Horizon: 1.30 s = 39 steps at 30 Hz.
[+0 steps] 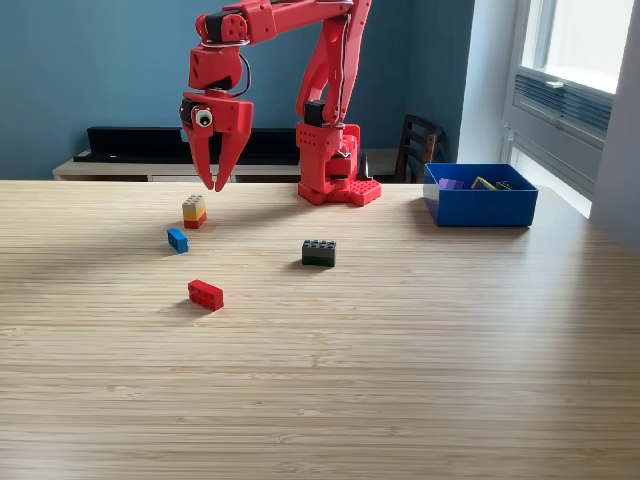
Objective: Grasp a lego block and put it in the bin.
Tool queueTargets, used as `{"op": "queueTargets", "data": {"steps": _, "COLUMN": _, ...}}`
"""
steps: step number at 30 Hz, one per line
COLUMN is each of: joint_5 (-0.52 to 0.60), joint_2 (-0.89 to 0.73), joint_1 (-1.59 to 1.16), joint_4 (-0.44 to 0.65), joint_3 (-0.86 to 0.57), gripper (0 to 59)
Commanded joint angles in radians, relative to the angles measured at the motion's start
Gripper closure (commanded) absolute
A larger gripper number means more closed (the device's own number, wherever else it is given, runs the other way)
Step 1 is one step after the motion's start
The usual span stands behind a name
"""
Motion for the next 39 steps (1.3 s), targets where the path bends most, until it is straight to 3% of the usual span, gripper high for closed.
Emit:
{"op": "queueTargets", "data": {"steps": 1, "joint_5": 0.008, "joint_2": 0.044, "joint_1": 0.028, "joint_4": -0.009, "joint_3": -0.014, "gripper": 57.0}}
{"op": "queueTargets", "data": {"steps": 6, "joint_5": 0.031, "joint_2": 0.044, "joint_1": 0.067, "joint_4": -0.009, "joint_3": -0.005, "gripper": 41.5}}
{"op": "queueTargets", "data": {"steps": 10, "joint_5": 0.017, "joint_2": 0.044, "joint_1": 0.091, "joint_4": -0.009, "joint_3": 0.002, "gripper": 35.9}}
{"op": "queueTargets", "data": {"steps": 20, "joint_5": -0.011, "joint_2": 0.044, "joint_1": 0.167, "joint_4": -0.015, "joint_3": 0.015, "gripper": 35.9}}
{"op": "queueTargets", "data": {"steps": 39, "joint_5": 0.0, "joint_2": 0.038, "joint_1": 0.187, "joint_4": -0.176, "joint_3": 0.121, "gripper": 37.8}}
